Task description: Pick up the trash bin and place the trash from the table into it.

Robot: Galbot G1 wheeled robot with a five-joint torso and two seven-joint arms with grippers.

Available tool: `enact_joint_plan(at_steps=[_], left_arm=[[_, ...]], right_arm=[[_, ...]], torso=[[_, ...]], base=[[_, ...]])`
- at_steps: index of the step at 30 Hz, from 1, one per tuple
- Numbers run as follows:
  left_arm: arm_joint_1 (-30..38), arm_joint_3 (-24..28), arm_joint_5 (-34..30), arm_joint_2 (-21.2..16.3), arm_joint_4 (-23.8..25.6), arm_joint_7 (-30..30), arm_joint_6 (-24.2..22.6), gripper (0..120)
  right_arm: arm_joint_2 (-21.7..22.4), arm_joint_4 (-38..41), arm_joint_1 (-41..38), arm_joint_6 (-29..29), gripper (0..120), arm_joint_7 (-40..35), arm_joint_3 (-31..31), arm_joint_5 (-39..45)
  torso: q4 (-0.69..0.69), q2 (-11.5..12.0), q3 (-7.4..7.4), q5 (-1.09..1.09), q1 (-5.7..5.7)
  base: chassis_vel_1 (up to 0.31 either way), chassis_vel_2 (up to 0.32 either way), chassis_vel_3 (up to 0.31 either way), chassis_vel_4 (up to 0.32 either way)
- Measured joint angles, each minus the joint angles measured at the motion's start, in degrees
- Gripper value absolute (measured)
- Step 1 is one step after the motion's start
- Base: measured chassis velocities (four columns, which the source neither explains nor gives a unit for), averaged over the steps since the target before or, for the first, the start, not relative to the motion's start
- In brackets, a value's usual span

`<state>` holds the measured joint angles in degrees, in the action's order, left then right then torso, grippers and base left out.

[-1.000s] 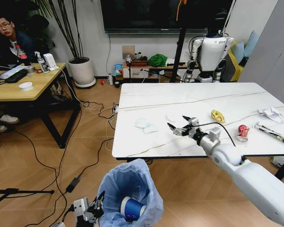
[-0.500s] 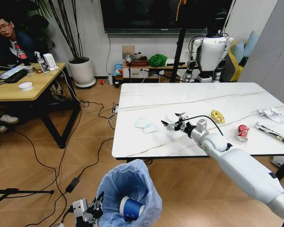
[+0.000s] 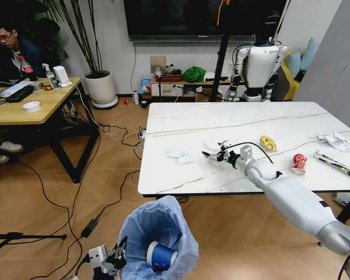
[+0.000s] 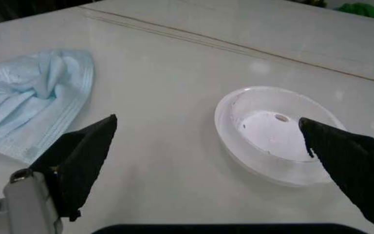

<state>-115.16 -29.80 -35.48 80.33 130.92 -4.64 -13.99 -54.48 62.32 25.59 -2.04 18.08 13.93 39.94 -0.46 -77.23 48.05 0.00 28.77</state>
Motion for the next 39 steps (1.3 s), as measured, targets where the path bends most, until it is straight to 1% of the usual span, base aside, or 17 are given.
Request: enact_joint_plan(at_steps=[8, 21, 27, 30, 31, 33, 34, 35, 37, 38, 39], left_arm=[[0.0, -0.15, 0.15, 0.49, -0.16, 0.21, 0.18, 0], [0.27, 0.11, 0.17, 0.81, -0.6, 0.29, 0.25, 0], [0.33, -0.02, 0.11, 0.89, -0.6, 0.31, 0.3, 0], [0.27, -0.14, 0.08, 0.94, -0.6, 0.34, 0.37, 0], [0.27, -0.14, 0.08, 0.94, -0.6, 0.34, 0.37, 0], [0.26, -0.17, 0.05, 0.95, -0.59, 0.36, 0.39, 0], [0.26, -0.17, 0.05, 0.97, -0.59, 0.36, 0.39, 0], [0.26, -0.17, 0.05, 0.97, -0.59, 0.36, 0.39, 0], [0.27, -0.17, 0.05, 1.01, -0.64, 0.37, 0.42, 0], [0.28, -0.09, 0.05, 1.04, -0.68, 0.38, 0.43, 0], [0.3, -0.04, 0.07, 1.07, -0.69, 0.38, 0.43, 0]], right_arm=[[-1.03, -3.94, -2.51, 0.49, 100, 0.9, 1.37, -0.34], [-1.42, -5.77, -3.36, 0.51, 100, 1.49, 2.77, -0.52], [-2.25, -7.04, -4.18, 0.56, 100, 1.99, 3.48, -0.64], [-2.47, -7.51, -4.34, 0.59, 87, 2.22, 3.7, -0.66], [-2.47, -7.51, -4.34, 0.59, 87, 2.22, 3.7, -0.66], [-2.48, -7.62, -4.35, 0.67, 75, 2.26, 3.74, -0.66], [-2.45, -7.62, -4.35, 0.71, 72, 2.27, 3.74, -0.66], [-2.45, -7.62, -4.35, 0.71, 72, 2.27, 3.74, -0.66], [-2.32, -7.57, -4.2, 0.76, 65, 2.27, 3.71, -0.66], [-2.18, -7.45, -4.05, 0.79, 58, 2.27, 3.63, -0.65], [-2.07, -7.35, -3.96, 0.8, 54, 2.27, 3.58, -0.64]], torso=[[0.0, 0.0, 0.0, 0.0, 0.0], [0.0, 0.0, 0.0, 0.0, 0.0], [0.01, 0.0, 0.0, 0.0, 0.0], [0.0, 0.0, 0.0, 0.0, 0.0], [0.0, 0.0, 0.0, 0.0, 0.0], [0.0, 0.0, -0.01, -0.01, 0.0], [0.0, 0.0, -0.01, -0.01, 0.0], [0.0, 0.0, -0.01, -0.01, 0.0], [0.0, 0.0, -0.01, -0.01, 0.0], [0.0, -0.01, -0.01, -0.01, 0.0], [0.0, 0.0, -0.01, -0.01, 0.0]], base=[[0.0, 0.0, 0.0, 0.0], [0.0, 0.0, 0.0, 0.0], [0.0, 0.0, 0.0, 0.0], [0.0, 0.0, 0.0, 0.0], [0.0, 0.0, 0.0, 0.0], [0.0, 0.0, 0.0, 0.0], [0.0, 0.0, 0.0, 0.0], [0.0, 0.0, 0.0, 0.0], [0.0, 0.0, 0.0, 0.0], [0.0, 0.0, 0.0, 0.0], [0.0, 0.0, 0.0, 0.0]])
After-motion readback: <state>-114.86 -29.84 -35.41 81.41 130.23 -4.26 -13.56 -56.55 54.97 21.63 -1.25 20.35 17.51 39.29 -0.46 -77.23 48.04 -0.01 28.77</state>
